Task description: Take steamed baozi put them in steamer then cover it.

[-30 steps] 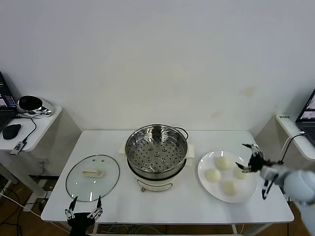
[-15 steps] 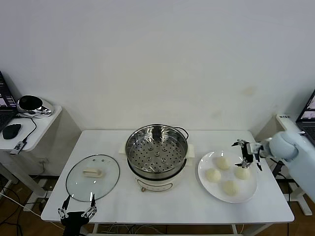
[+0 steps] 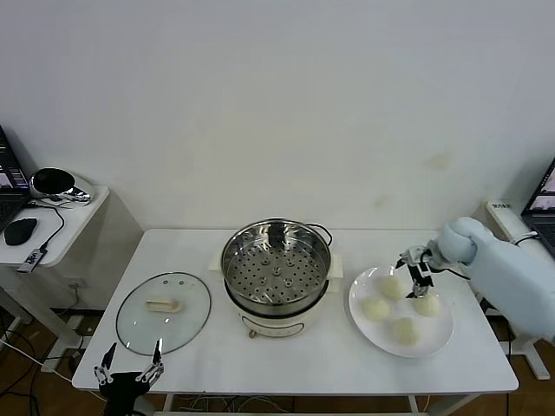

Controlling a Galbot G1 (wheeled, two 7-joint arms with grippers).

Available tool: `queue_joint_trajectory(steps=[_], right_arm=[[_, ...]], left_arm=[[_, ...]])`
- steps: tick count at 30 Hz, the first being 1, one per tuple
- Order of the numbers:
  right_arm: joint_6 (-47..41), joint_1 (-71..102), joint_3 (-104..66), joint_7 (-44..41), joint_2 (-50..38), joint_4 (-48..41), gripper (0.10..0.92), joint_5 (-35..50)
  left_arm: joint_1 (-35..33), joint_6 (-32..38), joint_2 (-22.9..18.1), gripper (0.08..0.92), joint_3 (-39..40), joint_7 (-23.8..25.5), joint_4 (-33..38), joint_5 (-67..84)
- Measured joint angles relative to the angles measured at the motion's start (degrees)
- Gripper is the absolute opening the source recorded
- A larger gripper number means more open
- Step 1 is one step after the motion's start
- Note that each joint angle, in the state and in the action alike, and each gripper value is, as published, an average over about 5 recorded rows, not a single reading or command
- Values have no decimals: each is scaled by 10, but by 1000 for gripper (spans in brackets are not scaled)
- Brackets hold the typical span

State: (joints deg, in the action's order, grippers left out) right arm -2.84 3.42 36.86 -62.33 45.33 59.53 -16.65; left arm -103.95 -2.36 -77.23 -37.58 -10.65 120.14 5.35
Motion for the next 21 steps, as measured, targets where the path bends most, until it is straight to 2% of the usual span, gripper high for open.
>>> queue_joint_trajectory(steps=[13,21], right_arm=[[0,-8,17,-4,46,-65,816,-17],[1,-7,18,1,61,-86,738,-26]], left_arm=[[0,0,0,823,-2,1,4,-4],[0,3,-1,823,-6,1,5,-4]])
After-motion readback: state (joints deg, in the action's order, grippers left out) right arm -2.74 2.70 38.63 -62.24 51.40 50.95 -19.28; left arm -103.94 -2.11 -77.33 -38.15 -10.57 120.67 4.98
